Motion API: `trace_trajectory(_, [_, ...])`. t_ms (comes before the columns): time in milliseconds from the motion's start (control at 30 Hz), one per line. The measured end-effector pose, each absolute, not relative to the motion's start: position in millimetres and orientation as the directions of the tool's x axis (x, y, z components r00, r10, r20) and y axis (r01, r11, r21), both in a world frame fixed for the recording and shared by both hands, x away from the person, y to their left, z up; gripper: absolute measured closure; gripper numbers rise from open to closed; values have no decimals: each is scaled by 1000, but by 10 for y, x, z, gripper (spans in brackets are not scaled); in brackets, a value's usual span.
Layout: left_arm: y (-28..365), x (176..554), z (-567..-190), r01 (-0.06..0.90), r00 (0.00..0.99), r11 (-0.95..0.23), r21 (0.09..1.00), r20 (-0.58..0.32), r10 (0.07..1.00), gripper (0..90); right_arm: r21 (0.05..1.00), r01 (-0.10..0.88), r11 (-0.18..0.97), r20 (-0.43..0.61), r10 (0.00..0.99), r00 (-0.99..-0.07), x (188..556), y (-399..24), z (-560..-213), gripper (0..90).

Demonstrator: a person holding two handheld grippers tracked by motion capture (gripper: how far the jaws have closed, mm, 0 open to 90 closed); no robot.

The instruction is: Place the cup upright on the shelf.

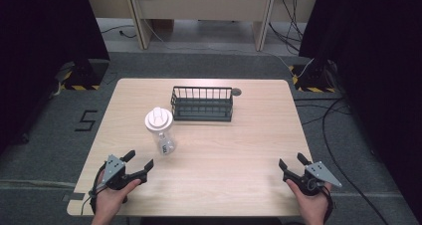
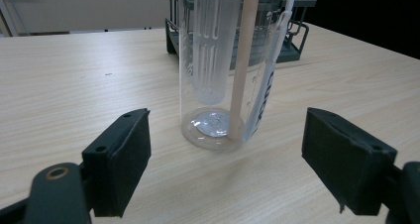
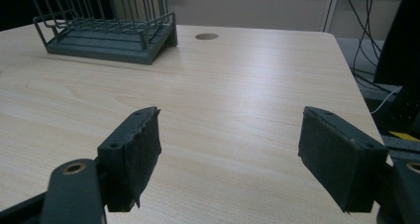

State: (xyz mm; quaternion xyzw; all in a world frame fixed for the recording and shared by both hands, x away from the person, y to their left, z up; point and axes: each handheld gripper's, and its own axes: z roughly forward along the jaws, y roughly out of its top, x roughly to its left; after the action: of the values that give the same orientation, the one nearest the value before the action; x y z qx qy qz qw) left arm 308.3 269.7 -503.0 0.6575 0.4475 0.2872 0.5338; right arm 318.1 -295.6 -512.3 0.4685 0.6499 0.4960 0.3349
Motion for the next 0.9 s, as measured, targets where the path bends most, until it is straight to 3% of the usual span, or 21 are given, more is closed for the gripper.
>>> trace_trajectory(900, [2334, 3572, -4984, 282, 440, -70, 957, -64, 896, 138, 957, 282, 68, 34, 940, -341, 3190, -2959, -5122, 248])
